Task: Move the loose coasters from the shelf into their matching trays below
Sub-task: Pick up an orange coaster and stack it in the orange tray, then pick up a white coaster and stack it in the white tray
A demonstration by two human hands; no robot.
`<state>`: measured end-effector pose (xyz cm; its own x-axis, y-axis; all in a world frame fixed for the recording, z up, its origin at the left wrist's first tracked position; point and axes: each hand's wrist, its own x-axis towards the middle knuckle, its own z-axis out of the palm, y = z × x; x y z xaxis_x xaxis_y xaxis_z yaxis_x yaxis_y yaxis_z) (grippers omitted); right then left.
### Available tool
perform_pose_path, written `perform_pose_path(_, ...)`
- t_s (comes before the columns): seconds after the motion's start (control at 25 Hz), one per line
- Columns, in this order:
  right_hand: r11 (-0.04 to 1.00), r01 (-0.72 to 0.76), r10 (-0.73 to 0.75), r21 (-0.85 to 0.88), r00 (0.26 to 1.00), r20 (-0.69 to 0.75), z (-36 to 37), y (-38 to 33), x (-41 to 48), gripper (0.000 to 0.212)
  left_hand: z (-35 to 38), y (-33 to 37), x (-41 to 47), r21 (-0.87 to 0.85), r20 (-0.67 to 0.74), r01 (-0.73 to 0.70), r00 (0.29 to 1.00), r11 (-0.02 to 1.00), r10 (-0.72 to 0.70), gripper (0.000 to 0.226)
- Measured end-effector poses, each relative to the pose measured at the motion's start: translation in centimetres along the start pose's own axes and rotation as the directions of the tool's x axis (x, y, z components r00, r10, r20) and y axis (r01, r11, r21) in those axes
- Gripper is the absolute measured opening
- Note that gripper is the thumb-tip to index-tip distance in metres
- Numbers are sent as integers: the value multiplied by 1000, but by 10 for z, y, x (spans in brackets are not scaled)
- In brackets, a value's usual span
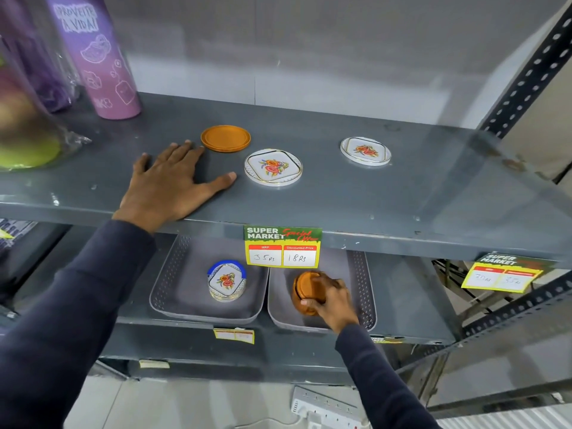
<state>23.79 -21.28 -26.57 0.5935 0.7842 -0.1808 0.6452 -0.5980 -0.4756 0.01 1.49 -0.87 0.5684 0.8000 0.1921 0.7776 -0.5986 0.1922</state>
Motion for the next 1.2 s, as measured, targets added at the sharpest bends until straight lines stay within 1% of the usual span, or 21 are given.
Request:
perform_pose_path(0.12, 998, 26, -25, -60, 999, 25, 6, 4, 0, 70, -1, 1, 0, 3, 3, 1, 1000, 1000, -1, 100)
perform_pose_path(0.28, 994, 91, -93, -55, 995, -42, 32, 35, 17, 117, -2, 1, 0, 4, 9, 0, 1000, 1000, 0, 100)
perform_pose_path(0.32, 992, 121, -123, -43, 991, -58, 24, 29, 12, 115, -2, 1, 0, 7, 12, 1, 1000, 1000, -1, 100)
perform_pose_path(0.36, 986, 166, -168, -25, 980, -104, 8, 12, 0, 99, -2, 1, 0, 8, 14, 3, 1000, 1000, -3, 100)
perform_pose_path(0.4, 973, 229, -226, -13, 953, -202, -10, -7, -14, 71, -2, 0, 0, 9, 14, 4, 1000, 1000, -4, 100)
perform_pose_path(0.44, 939, 345, -318, 11, 879, -355, -27, -23, -28, 45, -3, 0, 0, 9, 14, 4, 1000, 1000, -4, 100)
perform_pose_path(0.48, 877, 481, -410, 2, 749, -520, -41, -36, -44, 28, -2, 0, -1, 12, 19, 3, 1000, 1000, -3, 101)
perform_pose_path(0.52, 795, 604, -477, -44, 580, -660, -60, -52, -62, 22, -3, 0, -2, 16, 22, 5, 1000, 1000, -5, 101)
perform_pose_path(0.56, 717, 688, -521, -113, 421, -742, -79, -67, -79, 25, -3, 1, -2, 17, 31, 5, 1000, 1000, -6, 100)
perform_pose_path(0.6, 653, 737, -547, -177, 296, -783, -99, -82, -93, 31, -2, 3, -3, 13, 40, 9, 999, 1000, -10, 100)
perform_pose_path(0.64, 608, 762, -553, -223, 204, -808, -120, -100, -105, 36, -3, 3, -3, 8, 46, 15, 999, 1000, -15, 99)
perform_pose_path(0.68, 584, 774, -537, -245, 142, -832, -140, -118, -114, 37, -4, 4, -4, 5, 51, 19, 999, 1000, -19, 98)
perform_pose_path(0.76, 556, 799, -474, -229, 78, -877, -178, -155, -121, 26, -6, 4, -4, 4, 48, 25, 999, 1000, -26, 98)
perform_pose_path(0.84, 552, 817, -418, -166, 99, -903, -203, -188, -112, 19, -7, 4, -4, 3, 44, 31, 999, 1000, -31, 98)
perform_pose_path(0.88, 573, 811, -406, -118, 155, -901, -211, -201, -99, 25, -8, 4, -4, 3, 47, 31, 998, 1000, -31, 98)
perform_pose_path(0.92, 613, 789, -403, -50, 258, -878, -215, -212, -84, 37, -8, 5, -5, 3, 53, 29, 998, 1000, -29, 98)
perform_pose_path(0.96, 670, 742, -408, 25, 397, -822, -219, -222, -68, 54, -8, 6, -5, 0, 56, 27, 998, 1000, -27, 98)
perform_pose_path(1.04, 807, 581, -419, 108, 691, -589, -217, -233, -37, 94, -8, 6, -5, -6, 52, 26, 998, 1000, -25, 97)
perform_pose_path(1.08, 866, 492, -402, 84, 787, -467, -214, -236, -25, 110, -9, 6, -5, -6, 49, 27, 998, 1000, -27, 97)
perform_pose_path(1.12, 905, 424, -380, 39, 846, -374, -210, -237, -15, 121, -8, 5, -5, -5, 48, 30, 998, 1000, -30, 98)
perform_pose_path(1.2, 933, 361, -347, -5, 893, -288, -198, -235, -4, 123, -8, 4, -5, -11, 44, 32, 999, 999, -31, 99)
